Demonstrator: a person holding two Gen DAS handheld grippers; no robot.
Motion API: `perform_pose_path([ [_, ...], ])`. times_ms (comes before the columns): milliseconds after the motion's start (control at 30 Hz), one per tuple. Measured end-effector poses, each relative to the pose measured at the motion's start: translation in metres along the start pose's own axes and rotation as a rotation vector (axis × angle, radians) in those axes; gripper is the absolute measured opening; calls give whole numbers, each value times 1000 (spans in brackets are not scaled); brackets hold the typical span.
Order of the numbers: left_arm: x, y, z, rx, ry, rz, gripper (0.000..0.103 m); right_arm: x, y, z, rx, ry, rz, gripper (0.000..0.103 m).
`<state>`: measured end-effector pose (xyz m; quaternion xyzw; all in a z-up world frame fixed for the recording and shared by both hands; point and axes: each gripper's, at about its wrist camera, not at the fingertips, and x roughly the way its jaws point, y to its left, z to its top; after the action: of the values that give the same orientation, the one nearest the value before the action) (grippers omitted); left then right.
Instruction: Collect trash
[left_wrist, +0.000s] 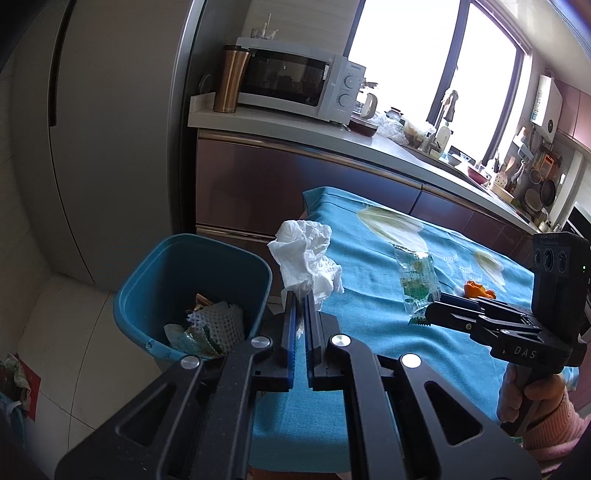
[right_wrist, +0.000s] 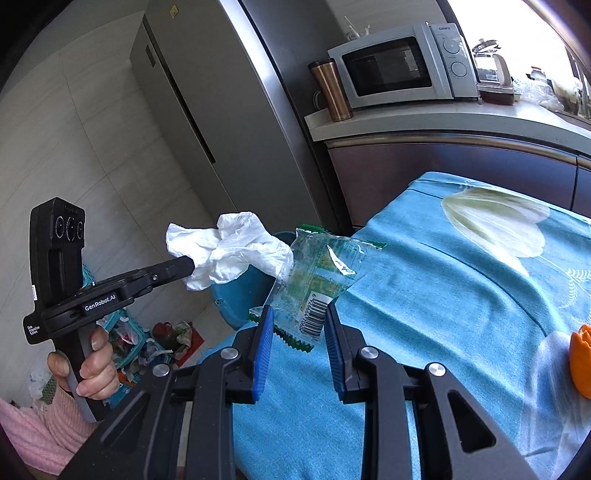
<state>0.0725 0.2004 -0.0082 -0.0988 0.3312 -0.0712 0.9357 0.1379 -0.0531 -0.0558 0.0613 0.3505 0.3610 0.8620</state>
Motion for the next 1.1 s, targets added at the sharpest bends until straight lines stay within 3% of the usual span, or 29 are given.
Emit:
perform_pose_path([
  [1100,10,66,-1,-104,11,116,5,77,39,29,-119,122,67,26],
])
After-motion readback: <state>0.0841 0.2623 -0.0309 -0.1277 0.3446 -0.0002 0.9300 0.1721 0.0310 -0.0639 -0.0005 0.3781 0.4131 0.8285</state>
